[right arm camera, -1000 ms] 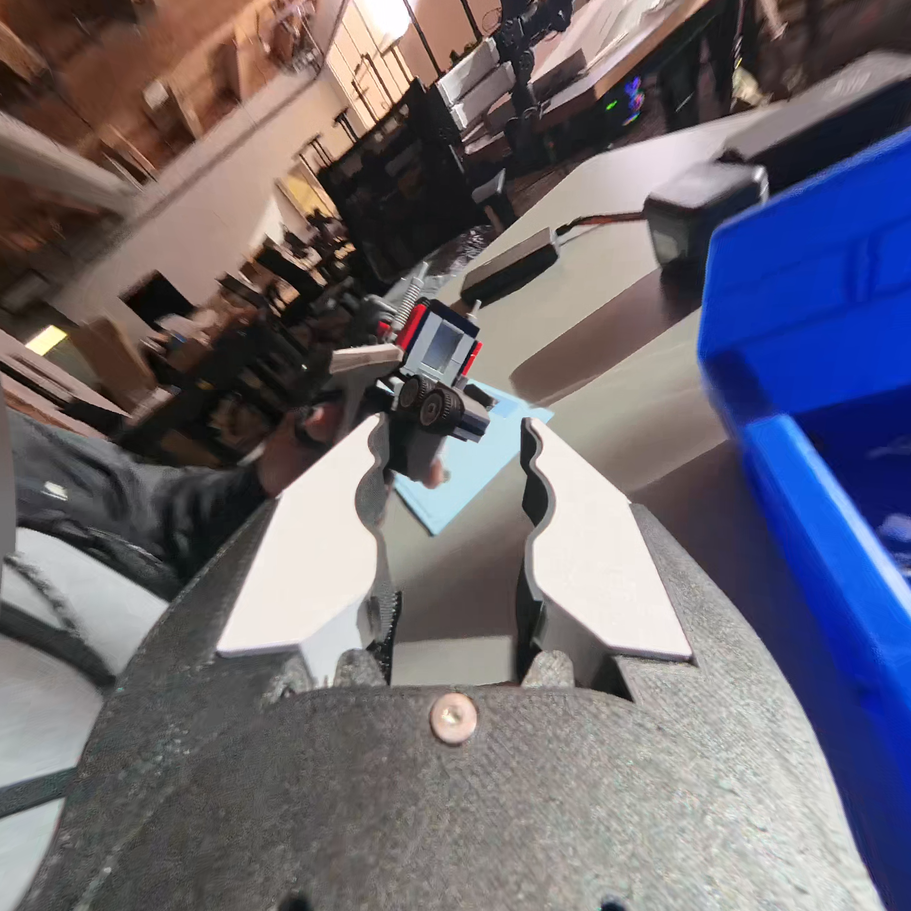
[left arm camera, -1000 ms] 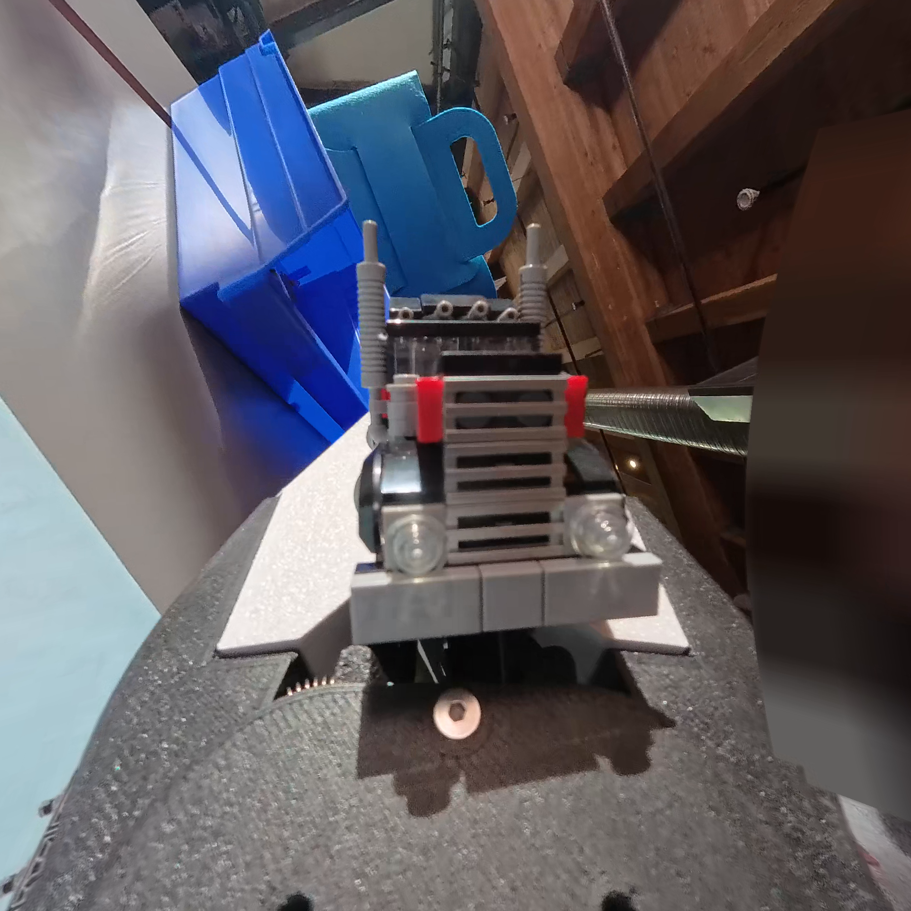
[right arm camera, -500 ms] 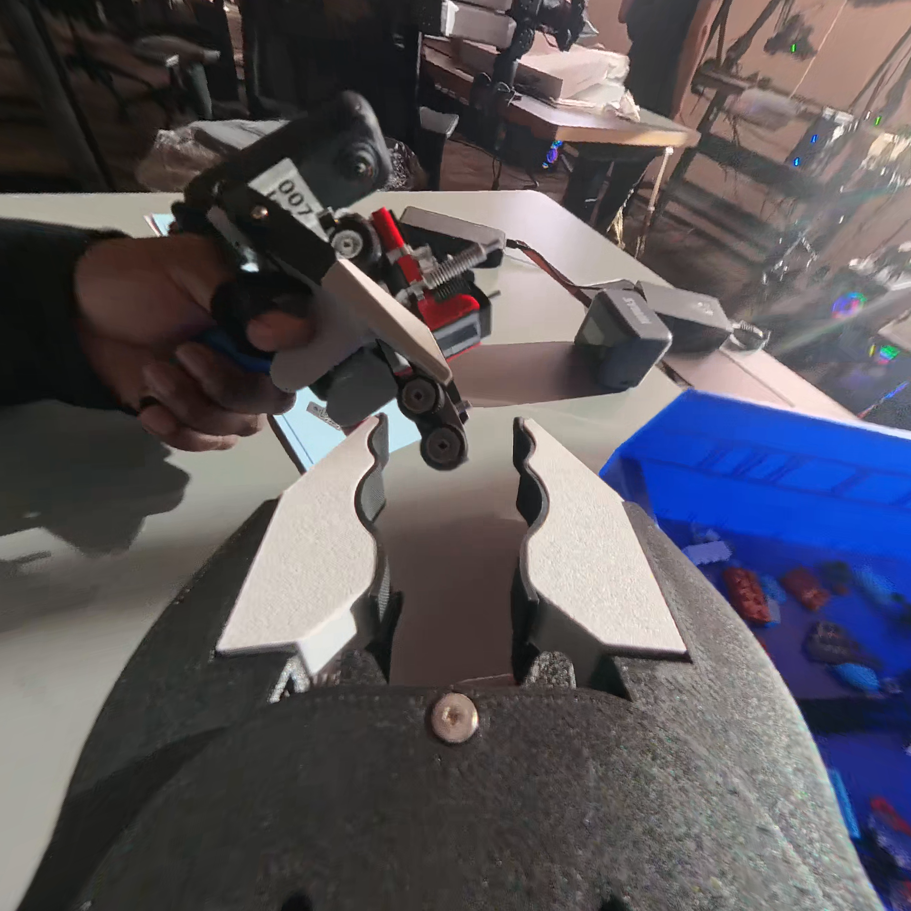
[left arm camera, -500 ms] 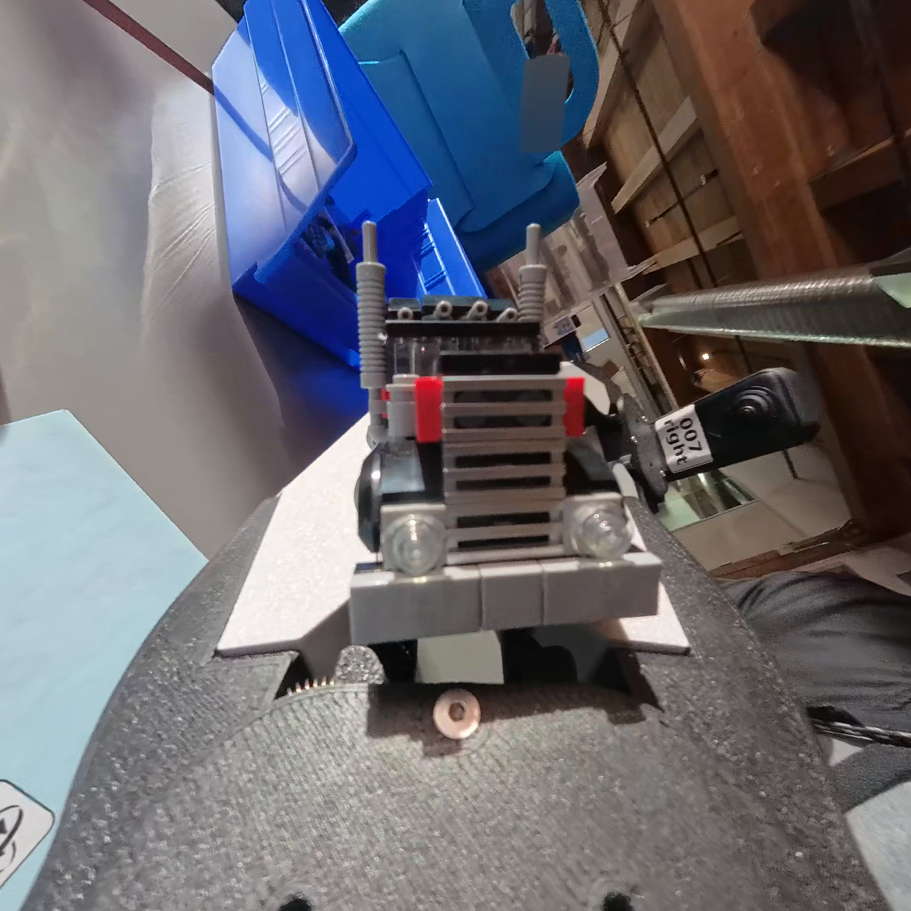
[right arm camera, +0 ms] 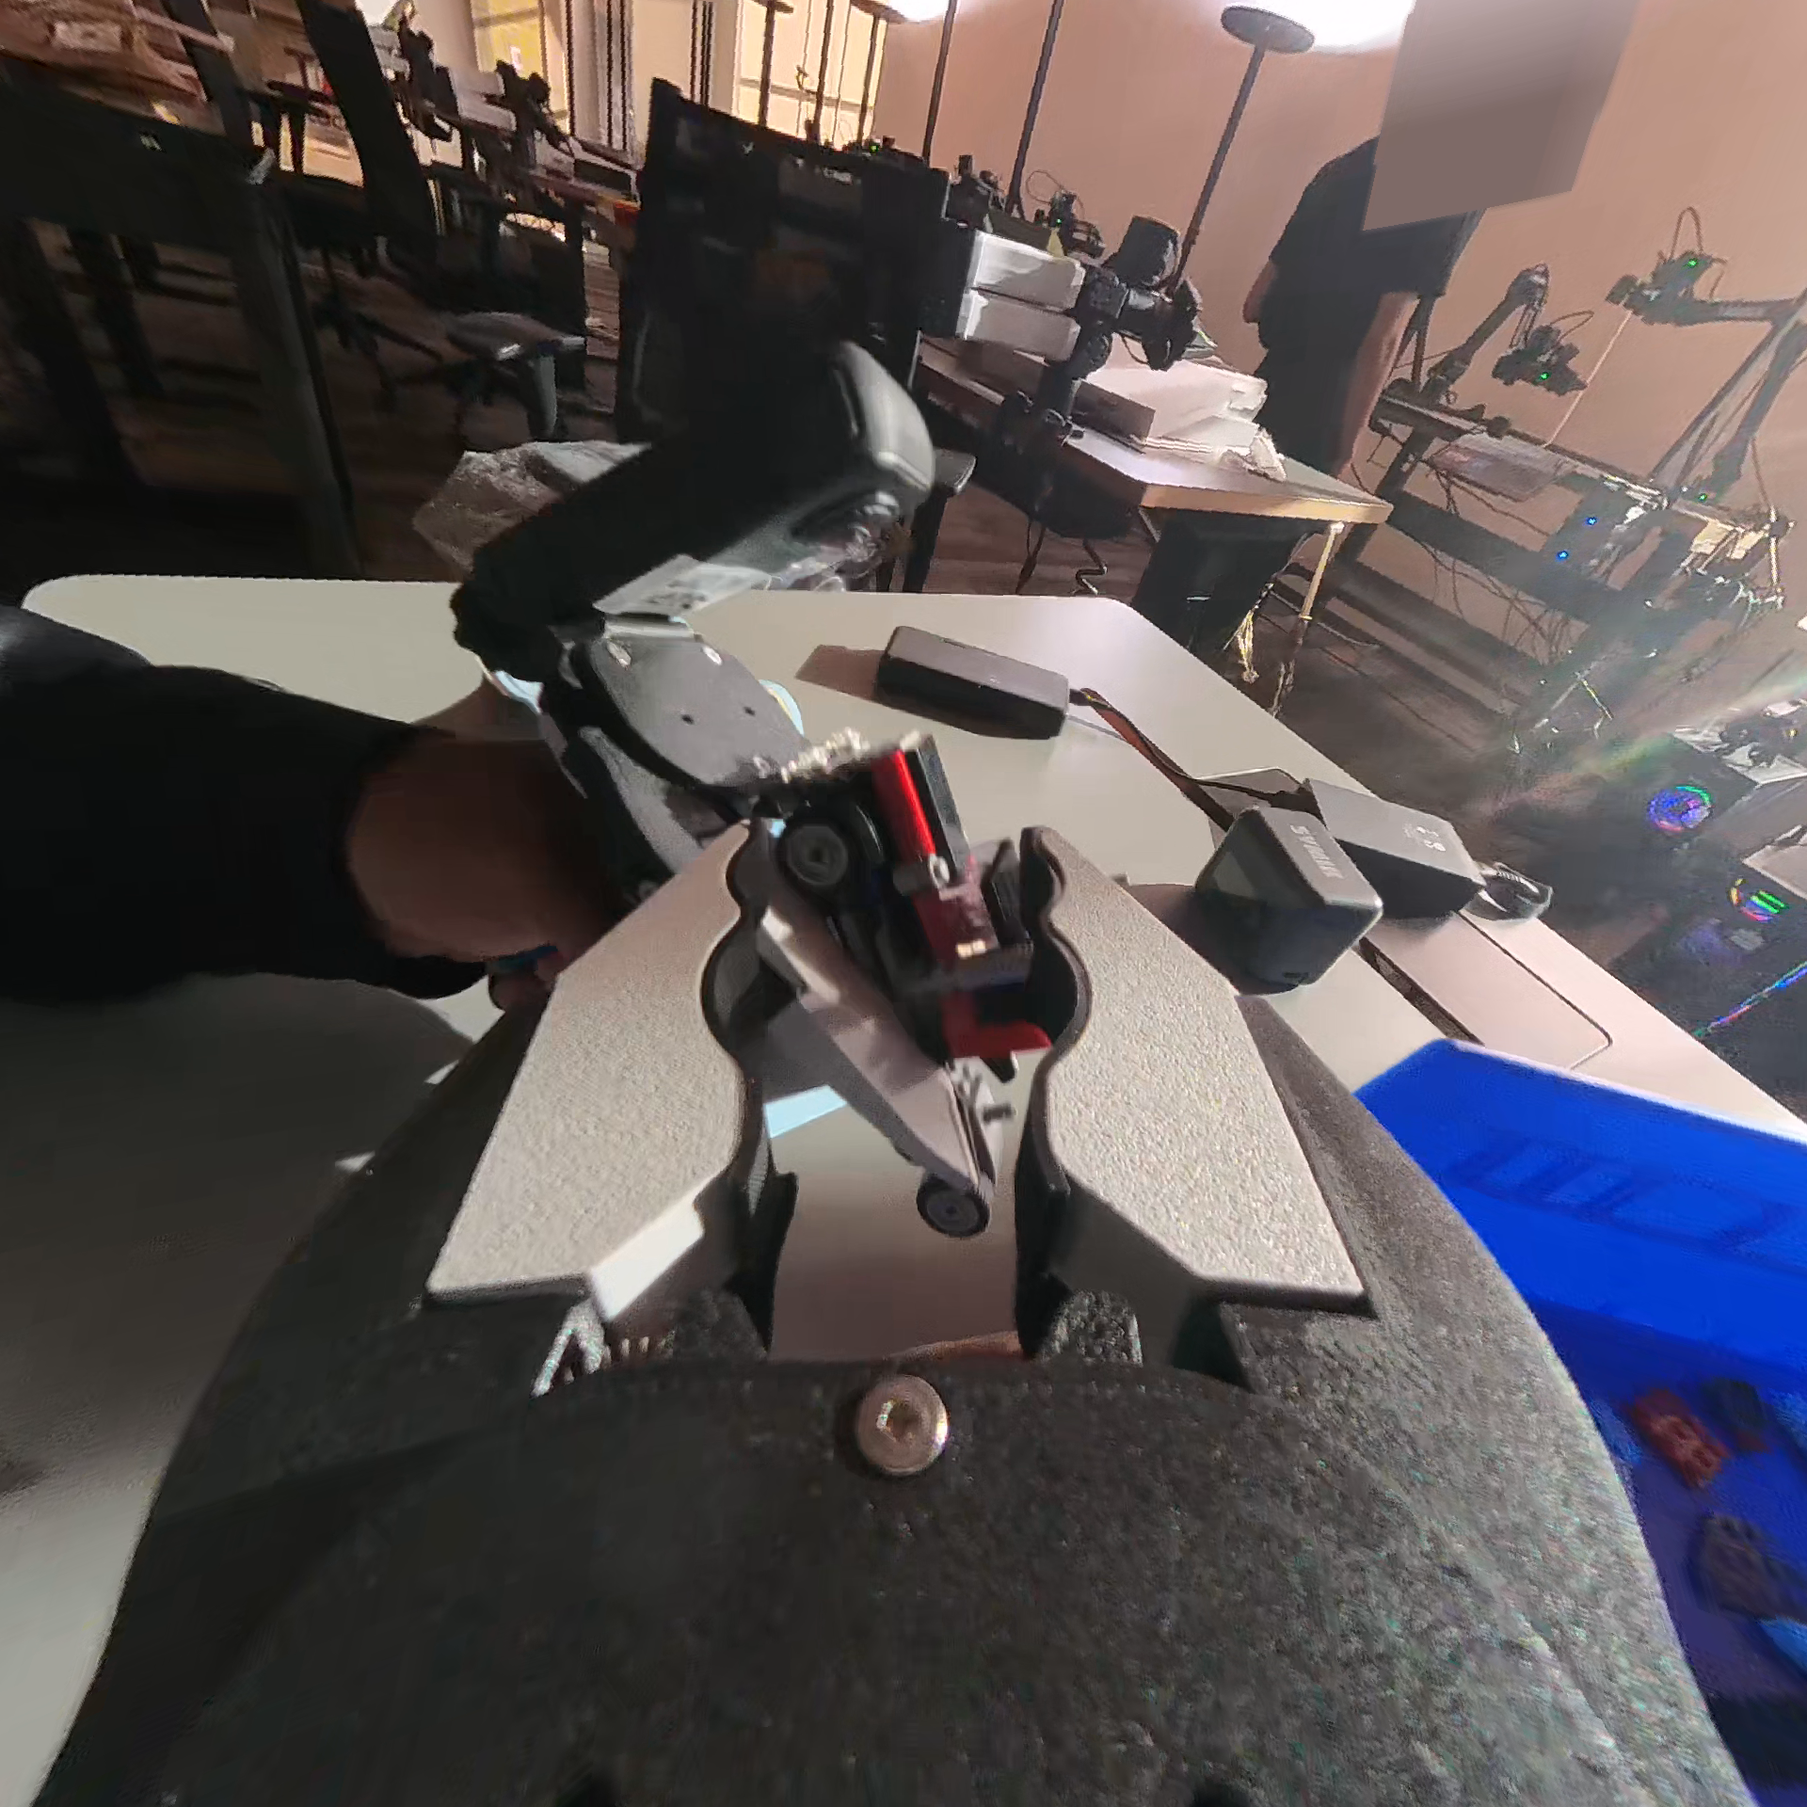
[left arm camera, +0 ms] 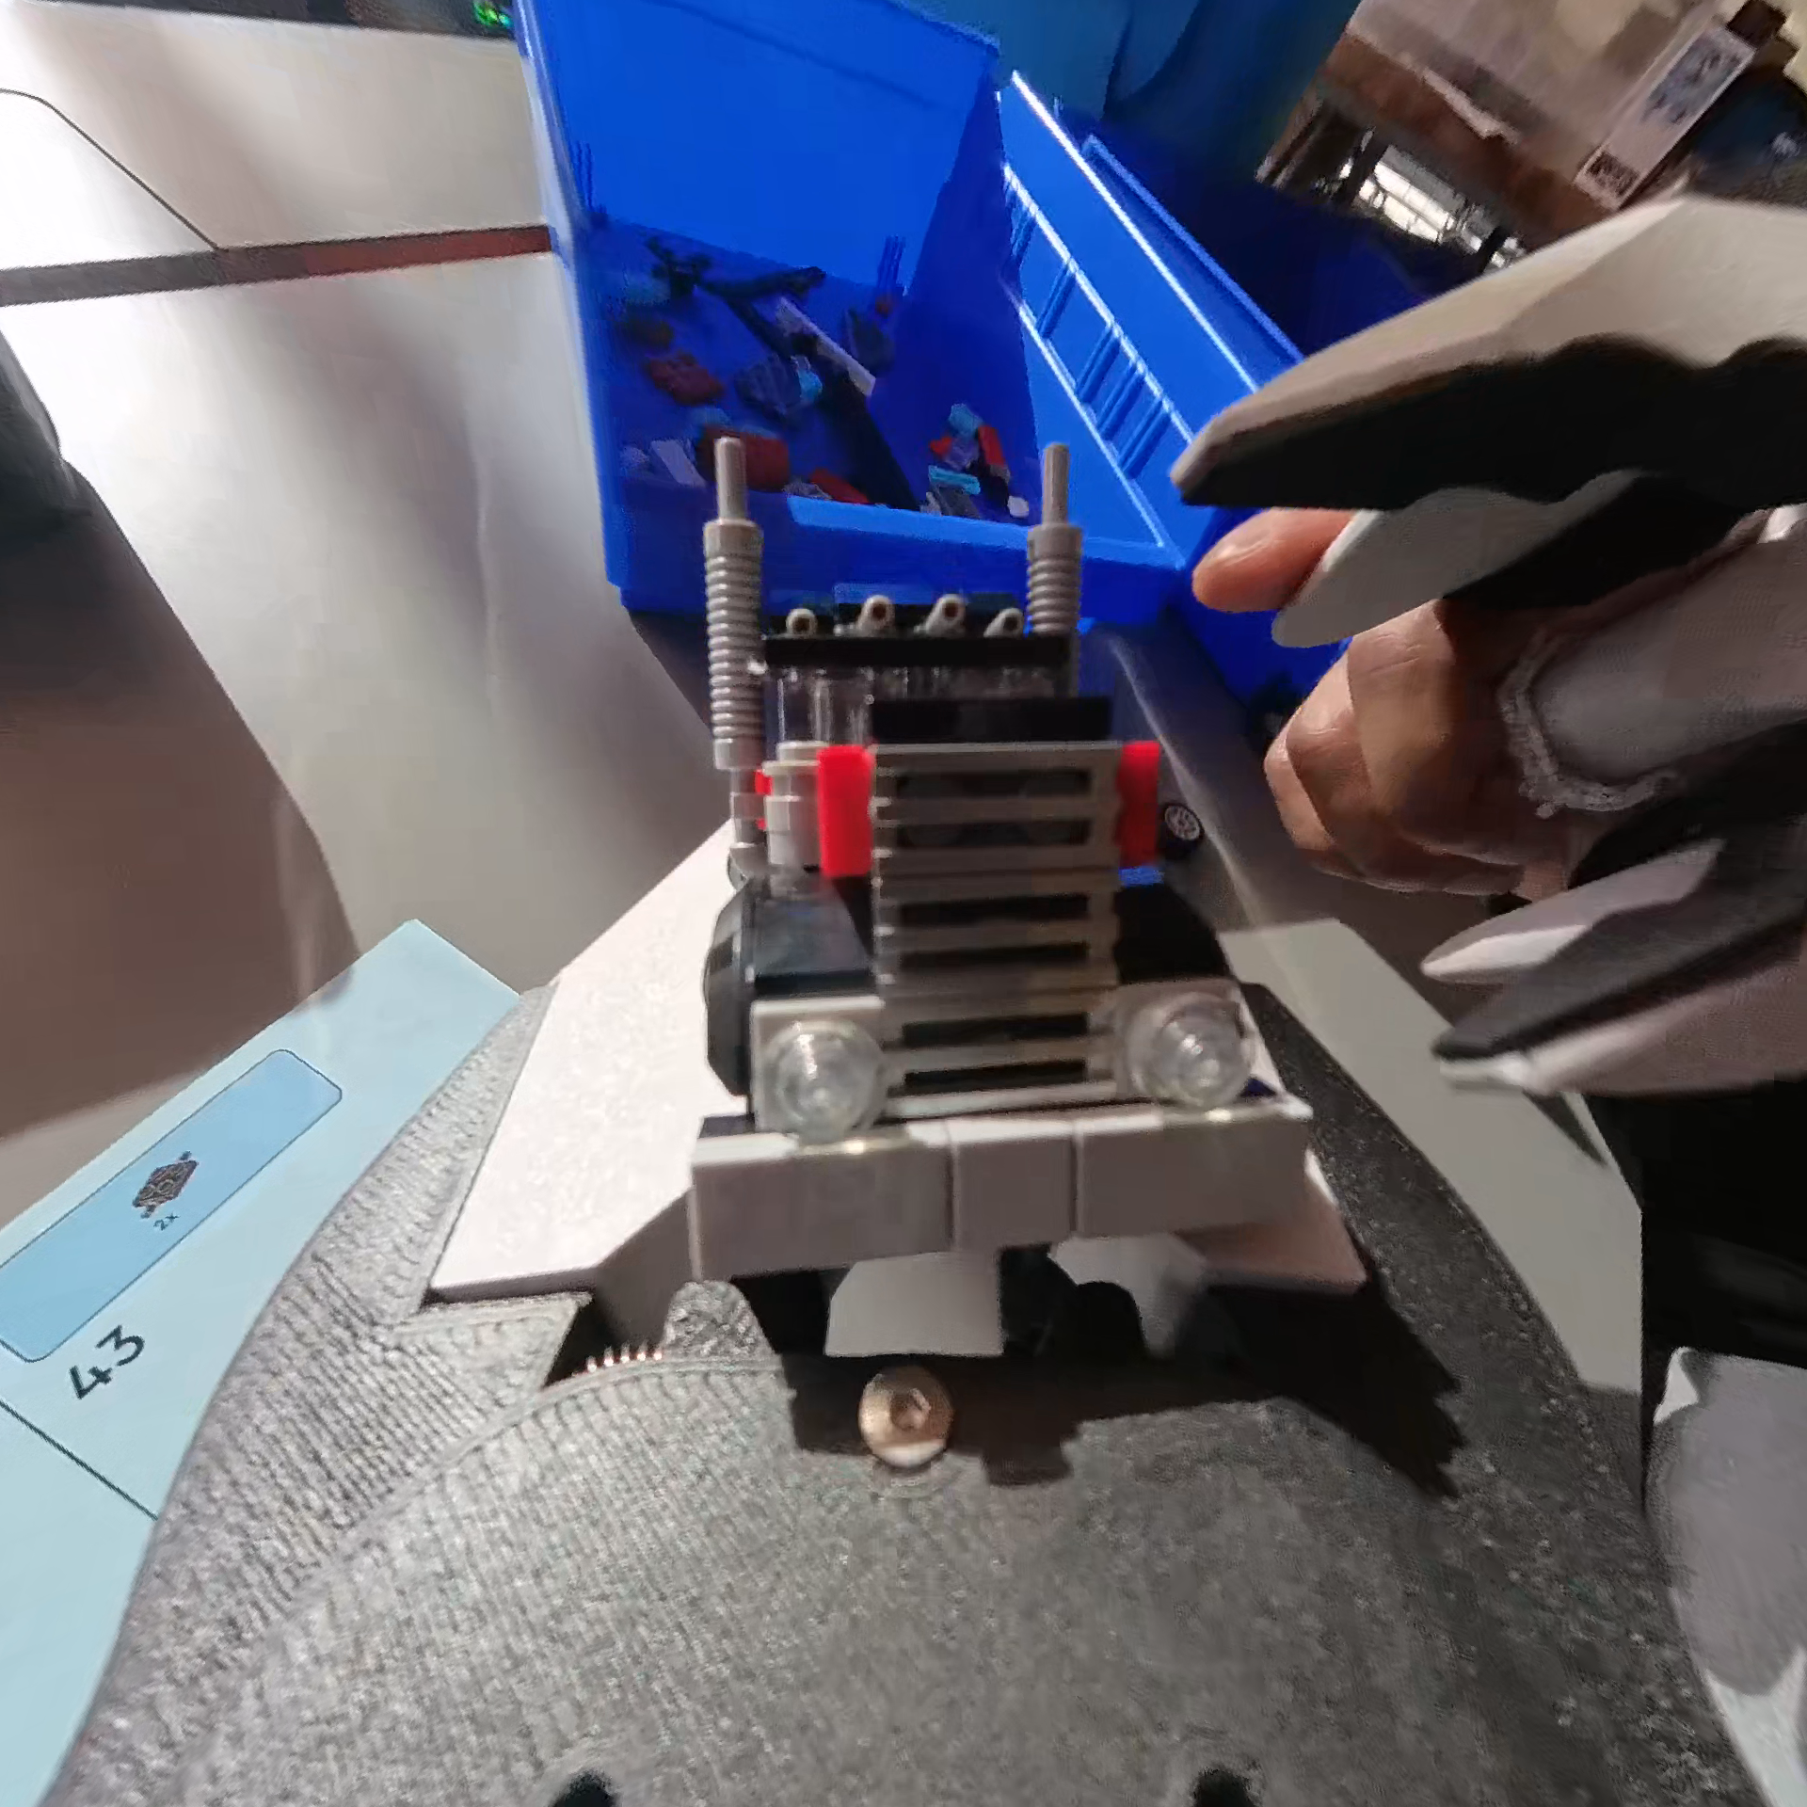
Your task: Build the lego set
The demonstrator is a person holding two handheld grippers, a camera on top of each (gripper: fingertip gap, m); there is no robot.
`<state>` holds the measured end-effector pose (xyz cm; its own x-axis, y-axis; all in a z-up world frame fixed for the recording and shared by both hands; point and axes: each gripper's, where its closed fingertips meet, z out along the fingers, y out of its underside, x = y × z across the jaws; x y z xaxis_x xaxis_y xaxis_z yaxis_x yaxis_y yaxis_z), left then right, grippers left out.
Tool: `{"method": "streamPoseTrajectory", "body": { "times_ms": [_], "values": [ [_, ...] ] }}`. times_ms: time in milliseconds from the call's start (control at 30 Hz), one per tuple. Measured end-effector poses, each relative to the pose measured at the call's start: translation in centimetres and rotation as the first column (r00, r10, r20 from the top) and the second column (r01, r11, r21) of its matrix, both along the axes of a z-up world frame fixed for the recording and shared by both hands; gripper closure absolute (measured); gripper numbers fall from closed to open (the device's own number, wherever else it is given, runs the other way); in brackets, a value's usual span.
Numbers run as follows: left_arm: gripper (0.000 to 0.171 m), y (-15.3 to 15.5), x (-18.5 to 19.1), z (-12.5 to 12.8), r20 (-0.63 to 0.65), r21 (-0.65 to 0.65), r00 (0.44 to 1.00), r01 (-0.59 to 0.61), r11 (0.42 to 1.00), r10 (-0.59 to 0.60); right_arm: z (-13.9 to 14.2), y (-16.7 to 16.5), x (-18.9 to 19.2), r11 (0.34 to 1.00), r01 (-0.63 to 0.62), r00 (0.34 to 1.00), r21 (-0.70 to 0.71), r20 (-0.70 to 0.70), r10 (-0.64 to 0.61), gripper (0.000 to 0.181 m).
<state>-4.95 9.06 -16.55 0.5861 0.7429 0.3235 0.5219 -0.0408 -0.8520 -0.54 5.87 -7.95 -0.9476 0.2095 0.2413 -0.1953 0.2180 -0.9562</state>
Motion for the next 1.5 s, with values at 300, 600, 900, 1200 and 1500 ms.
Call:
{"method": "streamPoseTrajectory", "body": {
  "times_ms": [300,600,900,1200,1500],
  "values": [
    [0.116,1.0,0.4,-1.8,-0.017,-0.144,1.0,-0.023,0.989,0.021,-2.5,-1.3,0.4,0.984,0.045,0.997,0.17,0.05,-0.054,0.132],
    [0.113,1.3,1.1,-3.7,-0.012,-0.22,0.999,-0.048,0.974,0.046,-4.2,0.2,1.3,0.974,0.011,0.999,0.226,-0.043,-0.002,0.134],
    [0.093,1.7,6.1,-4.6,0.08,-0.205,0.994,0.095,0.974,-0.08,-5.0,3.8,3.4,0.984,-0.009,0.988,0.176,-0.148,0.035,0.136],
    [0.093,0.7,10.1,-3.8,0.092,-0.096,0.988,0.13,0.987,-0.121,-10.5,6.7,6.4,0.935,0.023,0.965,0.354,-0.251,0.071,0.164],
    [0.093,0.1,10.8,-3.4,0.117,-0.037,0.987,0.114,0.993,-0.109,-11.0,9.2,6.0,0.91,0.085,0.984,0.406,-0.179,-0.012,0.153]
  ]
}}
